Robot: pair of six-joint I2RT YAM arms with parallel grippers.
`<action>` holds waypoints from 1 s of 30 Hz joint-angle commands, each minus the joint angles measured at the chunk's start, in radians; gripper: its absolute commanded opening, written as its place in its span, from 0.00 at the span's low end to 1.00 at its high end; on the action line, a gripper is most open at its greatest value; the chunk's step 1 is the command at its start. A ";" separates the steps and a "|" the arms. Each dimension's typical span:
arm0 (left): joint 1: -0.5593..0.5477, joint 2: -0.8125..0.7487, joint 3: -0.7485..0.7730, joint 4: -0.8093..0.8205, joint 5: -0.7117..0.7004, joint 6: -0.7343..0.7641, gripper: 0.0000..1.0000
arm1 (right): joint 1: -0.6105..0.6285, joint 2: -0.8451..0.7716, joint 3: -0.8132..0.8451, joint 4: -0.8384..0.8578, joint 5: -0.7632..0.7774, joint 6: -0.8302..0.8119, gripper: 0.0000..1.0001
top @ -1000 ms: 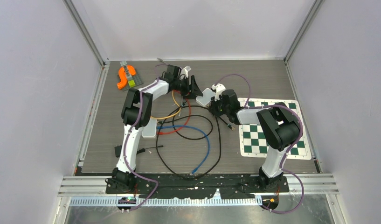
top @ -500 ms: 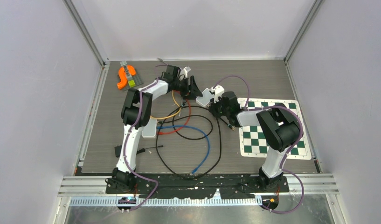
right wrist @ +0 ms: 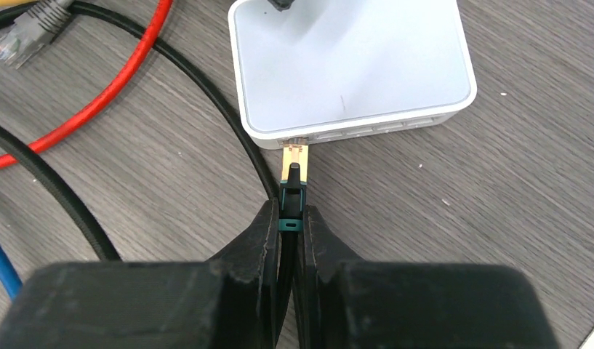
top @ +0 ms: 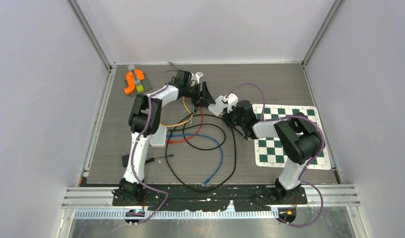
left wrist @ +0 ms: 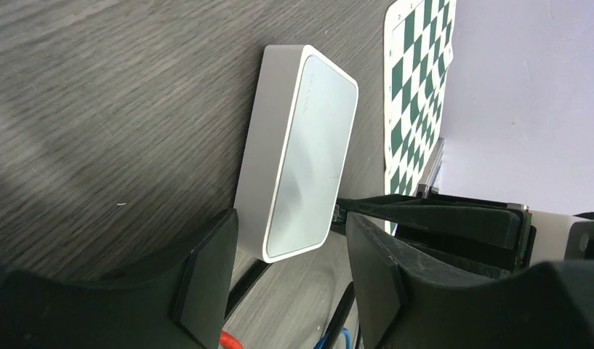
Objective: Insert the plug into the switch port
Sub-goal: Insert the connector into the switch port.
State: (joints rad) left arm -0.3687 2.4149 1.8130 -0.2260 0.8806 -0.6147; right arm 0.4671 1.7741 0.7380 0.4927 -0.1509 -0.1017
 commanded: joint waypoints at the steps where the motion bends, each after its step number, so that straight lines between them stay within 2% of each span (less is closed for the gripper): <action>1: -0.031 -0.046 -0.001 -0.034 0.133 -0.001 0.58 | 0.032 -0.075 0.003 0.153 -0.049 -0.042 0.05; 12: -0.043 -0.069 -0.032 -0.038 0.173 0.004 0.58 | 0.050 -0.087 0.004 0.152 -0.007 -0.044 0.05; 22: -0.061 -0.093 -0.077 0.022 0.203 -0.040 0.54 | 0.053 -0.077 0.119 -0.018 0.044 -0.044 0.05; 30: -0.076 -0.100 -0.105 0.118 0.246 -0.102 0.53 | 0.052 -0.117 0.119 0.019 0.011 -0.112 0.05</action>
State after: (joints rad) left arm -0.3710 2.3905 1.7233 -0.1238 0.9195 -0.6296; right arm 0.5049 1.7237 0.7895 0.3481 -0.1127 -0.1635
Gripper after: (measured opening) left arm 0.543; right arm 0.161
